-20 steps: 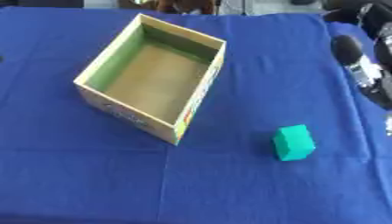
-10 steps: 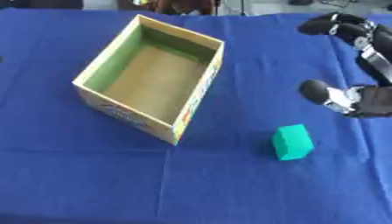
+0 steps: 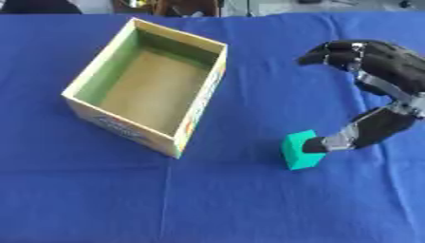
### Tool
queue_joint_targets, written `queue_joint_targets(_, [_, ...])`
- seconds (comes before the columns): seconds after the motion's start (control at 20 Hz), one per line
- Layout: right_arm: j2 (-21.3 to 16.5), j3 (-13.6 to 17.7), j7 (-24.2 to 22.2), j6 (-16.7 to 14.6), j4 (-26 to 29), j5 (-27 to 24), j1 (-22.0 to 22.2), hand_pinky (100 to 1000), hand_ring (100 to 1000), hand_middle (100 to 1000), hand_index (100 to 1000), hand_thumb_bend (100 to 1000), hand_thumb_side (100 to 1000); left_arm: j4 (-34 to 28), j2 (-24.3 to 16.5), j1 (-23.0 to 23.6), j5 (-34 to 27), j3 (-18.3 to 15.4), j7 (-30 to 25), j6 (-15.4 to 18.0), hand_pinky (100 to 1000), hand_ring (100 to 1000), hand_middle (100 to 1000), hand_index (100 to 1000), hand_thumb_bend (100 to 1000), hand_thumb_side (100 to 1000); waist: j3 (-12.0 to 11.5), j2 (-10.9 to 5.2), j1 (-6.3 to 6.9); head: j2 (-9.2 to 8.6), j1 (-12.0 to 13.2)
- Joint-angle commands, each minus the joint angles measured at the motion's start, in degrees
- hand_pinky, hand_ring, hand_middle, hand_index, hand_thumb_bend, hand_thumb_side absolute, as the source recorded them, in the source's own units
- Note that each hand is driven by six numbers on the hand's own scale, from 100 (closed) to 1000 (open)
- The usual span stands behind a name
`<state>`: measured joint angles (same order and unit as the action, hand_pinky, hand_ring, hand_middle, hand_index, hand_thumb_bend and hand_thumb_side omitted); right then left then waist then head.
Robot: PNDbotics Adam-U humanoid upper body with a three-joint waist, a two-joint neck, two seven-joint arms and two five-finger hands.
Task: Pick up objects on the table and place them in the box.
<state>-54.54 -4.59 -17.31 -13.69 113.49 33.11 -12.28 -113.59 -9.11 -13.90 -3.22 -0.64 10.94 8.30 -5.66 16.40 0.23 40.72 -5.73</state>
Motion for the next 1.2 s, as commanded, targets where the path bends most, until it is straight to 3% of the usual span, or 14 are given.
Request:
queue_joint_targets(0.05, [-2.6,-0.83,-2.63,-0.01,1.1,2.69,-0.52,865,871,802,924,751,611,-1.0,-0.72,-0.47,-0.14,-0.08,-0.22,-0.06,673,689,705,848,100,1000,0.09,-0.85,-0.08,-0.69,-0.32])
queue_joint_targets(0.1, [-2.72,-1.24,-3.46,0.04,1.1,3.08,-0.63,864,871,796,921,720,525,-1.0,-0.71,-0.48,-0.16,-0.05,-0.27,-0.07,673,689,705,847,100,1000,0.08,-0.84,-0.09,-0.79,-0.34])
queue_joint_targets(0.45, [-2.57,-4.79,-9.22,3.41,1.1,2.78,-1.56,863,853,757,914,639,363,-1.0,-0.58,-0.54,-0.28,0.05,-0.43,-0.16,673,689,706,847,100,1000,-0.23,-0.77,0.0,-1.06,-0.55])
queue_joint_targets(1.2, [-0.48,-7.26,-21.66,6.45,-2.02,2.61,-2.87,857,850,750,899,541,305,-1.0,-0.34,-0.68,-0.31,0.14,-0.61,-0.13,673,690,706,846,100,1000,-0.95,-0.15,0.02,-1.09,-0.63])
